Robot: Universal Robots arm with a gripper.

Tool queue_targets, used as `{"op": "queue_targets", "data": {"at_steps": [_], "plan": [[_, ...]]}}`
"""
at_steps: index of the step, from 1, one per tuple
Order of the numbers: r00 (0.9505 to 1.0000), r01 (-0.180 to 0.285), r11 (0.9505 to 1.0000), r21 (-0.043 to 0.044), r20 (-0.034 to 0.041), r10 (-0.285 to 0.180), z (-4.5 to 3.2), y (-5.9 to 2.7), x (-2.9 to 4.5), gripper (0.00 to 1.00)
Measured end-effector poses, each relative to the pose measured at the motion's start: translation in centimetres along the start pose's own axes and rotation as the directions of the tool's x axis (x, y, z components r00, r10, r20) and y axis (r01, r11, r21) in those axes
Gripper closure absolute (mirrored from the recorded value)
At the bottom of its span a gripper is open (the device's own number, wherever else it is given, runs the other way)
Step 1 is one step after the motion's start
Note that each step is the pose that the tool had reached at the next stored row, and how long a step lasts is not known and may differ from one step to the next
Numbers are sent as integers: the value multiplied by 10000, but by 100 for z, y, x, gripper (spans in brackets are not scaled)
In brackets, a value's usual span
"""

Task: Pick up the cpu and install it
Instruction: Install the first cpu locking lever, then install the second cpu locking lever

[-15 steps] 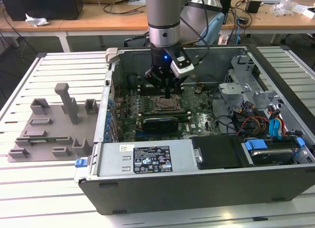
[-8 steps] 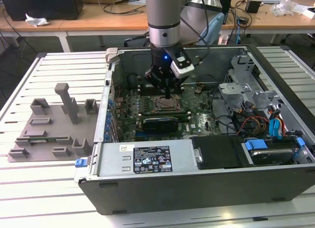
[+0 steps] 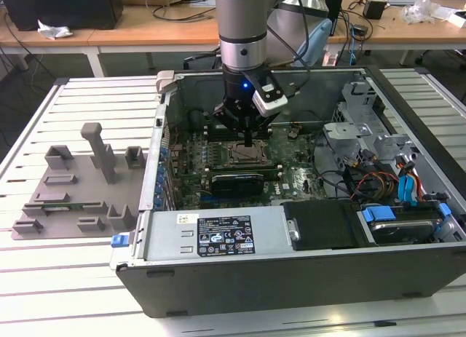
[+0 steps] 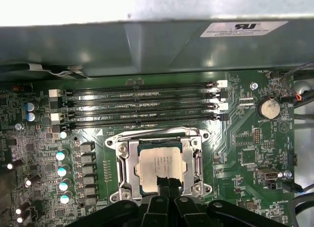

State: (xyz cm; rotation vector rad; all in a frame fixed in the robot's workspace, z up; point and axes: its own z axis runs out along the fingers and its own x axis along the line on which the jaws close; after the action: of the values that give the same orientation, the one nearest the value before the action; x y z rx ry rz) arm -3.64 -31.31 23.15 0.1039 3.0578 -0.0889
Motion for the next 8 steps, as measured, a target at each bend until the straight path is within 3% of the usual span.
{"op": "queue_targets", "data": {"at_steps": [8], "plan": [[10000, 0, 10000, 0, 0, 0, 0, -6, 0, 89]]}}
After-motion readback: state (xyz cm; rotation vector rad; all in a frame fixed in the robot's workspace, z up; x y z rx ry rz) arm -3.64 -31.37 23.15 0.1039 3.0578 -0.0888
